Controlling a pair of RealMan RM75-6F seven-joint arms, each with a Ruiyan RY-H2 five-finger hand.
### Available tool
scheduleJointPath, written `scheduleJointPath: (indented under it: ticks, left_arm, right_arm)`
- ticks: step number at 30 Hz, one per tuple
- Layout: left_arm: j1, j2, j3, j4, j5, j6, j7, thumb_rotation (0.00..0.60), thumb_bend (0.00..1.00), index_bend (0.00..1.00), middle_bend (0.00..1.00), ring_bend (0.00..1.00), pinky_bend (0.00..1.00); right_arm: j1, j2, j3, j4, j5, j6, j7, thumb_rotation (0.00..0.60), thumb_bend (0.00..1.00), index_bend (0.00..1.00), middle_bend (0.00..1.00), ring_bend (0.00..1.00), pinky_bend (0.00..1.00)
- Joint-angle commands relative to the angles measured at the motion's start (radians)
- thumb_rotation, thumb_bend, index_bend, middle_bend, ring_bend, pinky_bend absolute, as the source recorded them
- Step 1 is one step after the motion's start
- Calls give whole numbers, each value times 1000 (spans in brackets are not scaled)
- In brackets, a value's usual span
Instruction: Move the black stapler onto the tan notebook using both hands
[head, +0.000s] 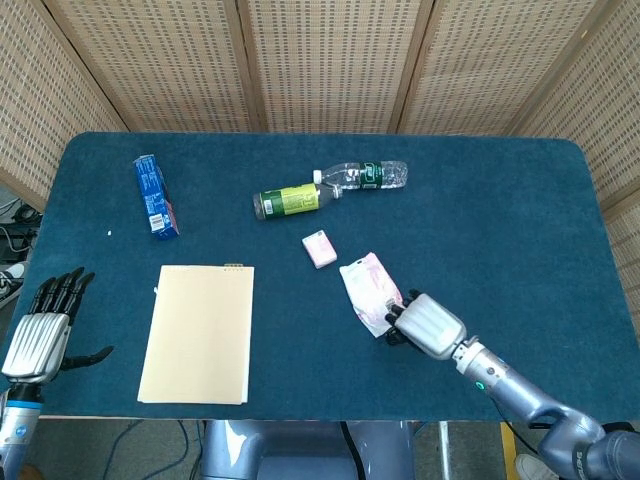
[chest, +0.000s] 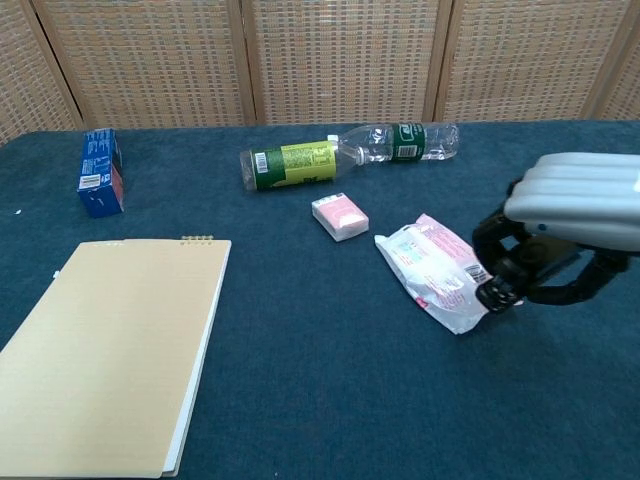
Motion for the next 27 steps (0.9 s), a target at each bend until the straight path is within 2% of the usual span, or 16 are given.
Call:
scheduleJointPath:
  ticks: [1,5,14,21,27]
  left_arm:
    - [-8,-3,-7,5,-20,-14,3,600,0,0,0,0,0]
    - [-13,-4,-14,13,-48,-27,1,600,0,0,0,0,0]
    - [-26,7,-27,23,-108,-67,-26,600,0,0,0,0,0]
    - [-39,8,-34,34,-136,-92,-35,600,0,0,0,0,0]
    - [-42,8,-33,38,-140,-94,-37,600,0,0,0,0,0]
  right_arm:
    - [141,-23,30,-32,-82,-128,-29,600,653,604,624,570,455]
    - [252,-84,37,0,-136,-201,-2,600,656,603,625,571,455]
    - [455,-201,22,90,-254,-253,77,600,674,605,626,573,454]
    - [546,-283,-7,184,-253,-280,155,600,675,605,621,571,454]
    - [583,-342,-29,258,-256,-270,159,600,681,603,614,568,455]
